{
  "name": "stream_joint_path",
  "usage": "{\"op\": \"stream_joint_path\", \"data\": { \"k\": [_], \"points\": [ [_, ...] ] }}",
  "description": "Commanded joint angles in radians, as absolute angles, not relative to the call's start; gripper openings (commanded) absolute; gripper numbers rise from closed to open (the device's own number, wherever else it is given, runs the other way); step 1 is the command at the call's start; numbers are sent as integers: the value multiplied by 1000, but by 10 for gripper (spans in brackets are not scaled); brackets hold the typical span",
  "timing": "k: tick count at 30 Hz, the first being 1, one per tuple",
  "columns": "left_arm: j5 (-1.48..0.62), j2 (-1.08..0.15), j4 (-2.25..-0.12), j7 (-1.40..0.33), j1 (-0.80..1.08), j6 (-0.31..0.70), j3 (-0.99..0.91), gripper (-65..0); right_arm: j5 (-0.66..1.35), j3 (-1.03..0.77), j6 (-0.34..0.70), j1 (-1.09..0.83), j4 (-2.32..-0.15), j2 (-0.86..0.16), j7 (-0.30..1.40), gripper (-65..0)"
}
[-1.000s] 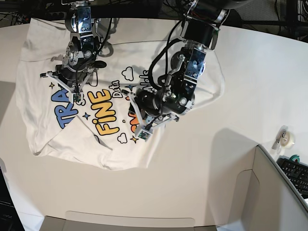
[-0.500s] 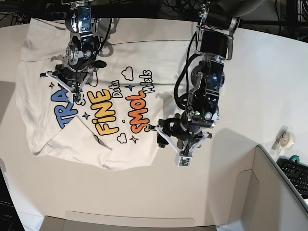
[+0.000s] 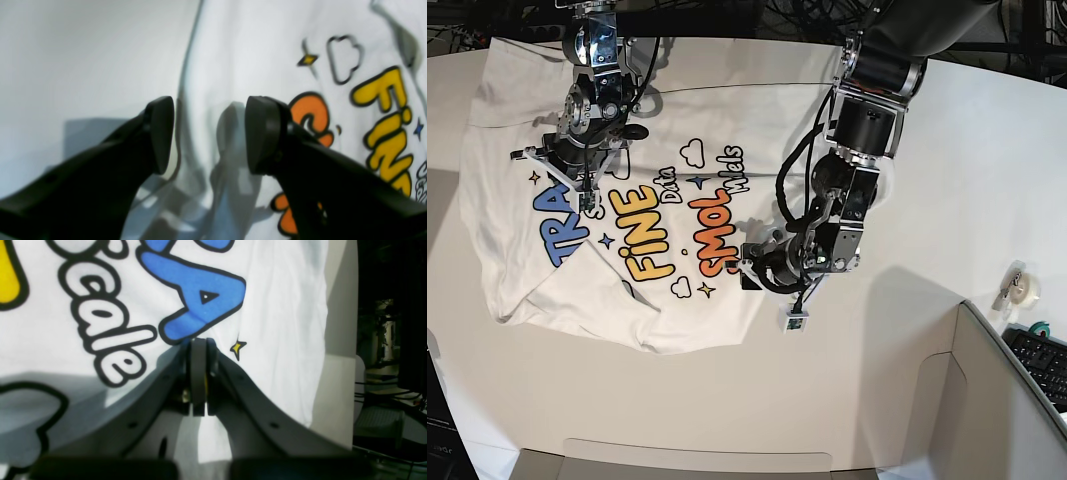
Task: Layout the t-shirt on the table in an organized manner, then fold the t-shirt properly
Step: 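Move the left gripper across the shirt to grasp fabric near the print, then lift the grasped fabric with the left gripper toward the right gripper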
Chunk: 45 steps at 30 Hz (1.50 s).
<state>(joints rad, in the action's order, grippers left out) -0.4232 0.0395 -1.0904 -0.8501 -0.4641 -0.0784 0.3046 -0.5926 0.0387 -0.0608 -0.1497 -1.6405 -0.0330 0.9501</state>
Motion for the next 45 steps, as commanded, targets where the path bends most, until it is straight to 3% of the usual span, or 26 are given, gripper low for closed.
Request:
{"op": "stream_joint_path", "data": {
  "k": [1, 4, 9, 11, 17, 22, 32, 38, 41, 45],
  "points": [
    [-438, 33, -1093, -831, -487, -77, 303, -316, -547, 39, -41, -159, -1638, -31, 1003, -650],
    [-492, 28, -1092, -839, -487, -71, 308, -343, -547, 39, -41, -159, -1638, -31, 1003, -650],
    [-564, 28, -1196, -895, -476, -64, 309, -577, -547, 39, -41, -157, -1638, -31, 1003, -650],
    [-595, 33, -1270, -974, -473, -16, 309, -624, -547, 39, -41, -156, -1638, -31, 1003, -650],
    [-714, 47, -1584, -1099, -363, 13, 314, -626, -547, 39, -41, -148, -1623, -31, 1003, -650],
    [-730, 58, -1751, -1136, -278, 15, 496, -625, -507, 39, -41, -133, -1564, -38, 1001, -650],
    [-725, 28, -1778, -1073, -229, 7, 1052, -625, -463, 39, -41, -122, -1560, -41, 998, -650],
    [-725, -25, -1771, -1055, -252, -8, 1063, -623, -463, 36, -41, -130, -1529, -41, 987, -650],
    [-727, -48, -1774, -1055, -248, -12, 1059, -579, -463, 35, -41, -128, -1532, -41, 987, -650],
    [-727, -77, -1774, -1055, -223, -50, 1067, -475, -467, 31, -41, -120, -1581, -41, 990, -650]
  ]
}}
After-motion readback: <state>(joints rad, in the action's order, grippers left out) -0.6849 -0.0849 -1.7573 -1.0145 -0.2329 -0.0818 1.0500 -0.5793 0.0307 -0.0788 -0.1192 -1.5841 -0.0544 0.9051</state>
